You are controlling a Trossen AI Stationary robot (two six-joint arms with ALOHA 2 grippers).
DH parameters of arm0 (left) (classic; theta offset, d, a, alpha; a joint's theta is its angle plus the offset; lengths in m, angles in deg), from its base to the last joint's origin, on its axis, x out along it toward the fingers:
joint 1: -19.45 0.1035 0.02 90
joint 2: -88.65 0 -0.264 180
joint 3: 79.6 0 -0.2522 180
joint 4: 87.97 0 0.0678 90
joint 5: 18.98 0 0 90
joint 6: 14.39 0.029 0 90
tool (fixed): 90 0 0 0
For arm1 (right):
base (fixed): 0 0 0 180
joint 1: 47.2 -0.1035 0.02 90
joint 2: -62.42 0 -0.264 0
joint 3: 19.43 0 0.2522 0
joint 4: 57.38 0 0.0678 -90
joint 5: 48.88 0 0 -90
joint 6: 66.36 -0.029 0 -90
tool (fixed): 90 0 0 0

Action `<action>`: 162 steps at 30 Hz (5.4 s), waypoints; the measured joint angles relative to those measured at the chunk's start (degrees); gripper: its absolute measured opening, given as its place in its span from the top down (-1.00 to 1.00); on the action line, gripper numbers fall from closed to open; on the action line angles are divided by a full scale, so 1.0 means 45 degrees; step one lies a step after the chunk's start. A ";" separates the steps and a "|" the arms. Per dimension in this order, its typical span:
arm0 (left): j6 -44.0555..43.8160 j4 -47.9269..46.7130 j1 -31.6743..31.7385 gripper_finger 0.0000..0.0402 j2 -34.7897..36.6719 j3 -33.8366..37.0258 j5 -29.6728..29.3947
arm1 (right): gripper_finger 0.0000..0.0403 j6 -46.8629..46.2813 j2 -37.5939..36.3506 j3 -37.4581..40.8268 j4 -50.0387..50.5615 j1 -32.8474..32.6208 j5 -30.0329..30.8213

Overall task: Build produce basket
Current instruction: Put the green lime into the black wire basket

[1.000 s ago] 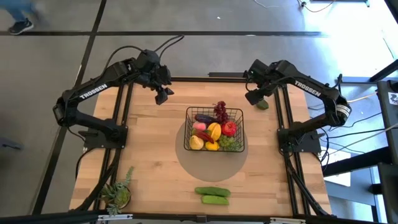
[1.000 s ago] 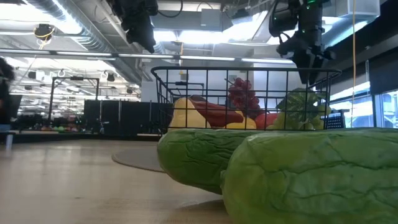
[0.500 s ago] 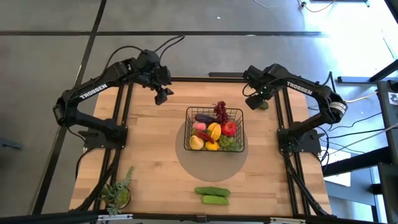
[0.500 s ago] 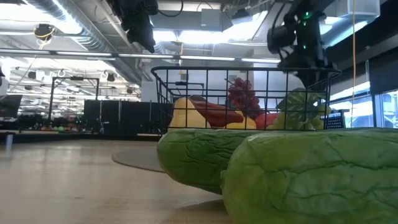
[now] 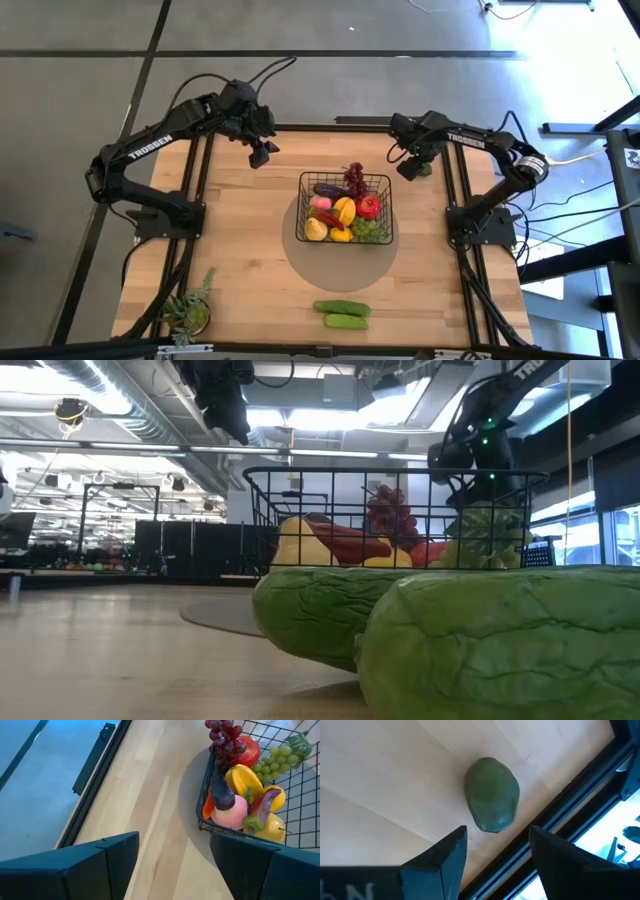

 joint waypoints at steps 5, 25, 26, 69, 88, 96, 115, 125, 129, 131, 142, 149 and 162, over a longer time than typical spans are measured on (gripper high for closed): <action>0.0865 -0.0038 0.0005 -0.16 0.0000 0.0000 0.1112 | -0.03 0.0000 0.0109 0.0000 -0.0059 -0.0005 -0.0004; 0.3368 0.1191 0.0286 -0.16 -0.1651 -0.0005 0.3038 | -0.03 -0.0053 0.0115 -0.0005 -0.0044 -0.0005 -0.0652; 0.3373 0.1191 0.0252 -0.16 -0.1661 -0.0005 0.2834 | -0.03 -0.0053 0.0112 -0.0005 -0.0039 -0.0005 -0.0656; 0.3382 0.1191 0.0097 -0.16 -0.1671 -0.0005 -0.0110 | -0.03 -0.0337 0.0115 -0.0015 -0.0181 0.0215 -0.1677; 0.3382 0.1198 0.0097 -0.16 -0.1666 -0.0005 -0.0110 | -0.76 -0.0014 0.0114 -0.0015 -0.0192 0.0252 -0.0467; 0.3382 0.1201 0.0097 -0.16 -0.1666 -0.0005 -0.0110 | -0.76 -0.0005 0.0115 0.0877 -0.1530 0.0257 0.0340; 0.3382 0.1264 0.0097 -0.16 -0.1666 -0.0005 -0.0112 | -0.75 0.0568 0.0115 0.3133 -0.4755 0.0835 -0.0453; 0.3382 0.1264 0.0097 -0.16 -0.1666 -0.0005 -0.0115 | -0.29 -0.0016 0.0115 0.3235 -0.5308 0.0840 -0.1309; 0.3382 0.1264 0.0097 -0.16 -0.1666 -0.0005 -0.0115 | -0.02 -0.0181 0.0105 0.3235 -0.5550 0.0845 -0.1789; 0.3382 0.1268 0.0097 -0.16 -0.1666 -0.0005 -0.0115 | 0.09 -0.0397 0.0100 0.3215 -0.5571 0.0845 -0.1846; 0.3382 0.1264 0.0096 -0.16 -0.1666 -0.0005 -0.0111 | 0.13 -0.1236 0.0124 0.2529 -0.4222 0.0831 -0.2100; 0.3380 0.1264 0.0092 -0.16 -0.1666 -0.0005 -0.0110 | 0.13 -0.2325 0.0124 0.0648 -0.1779 0.0628 -0.2088; 0.3382 0.1264 0.0092 -0.16 -0.1666 -0.0004 -0.0113 | 0.14 -0.3407 0.0120 -0.4896 0.2452 -0.1106 -0.2602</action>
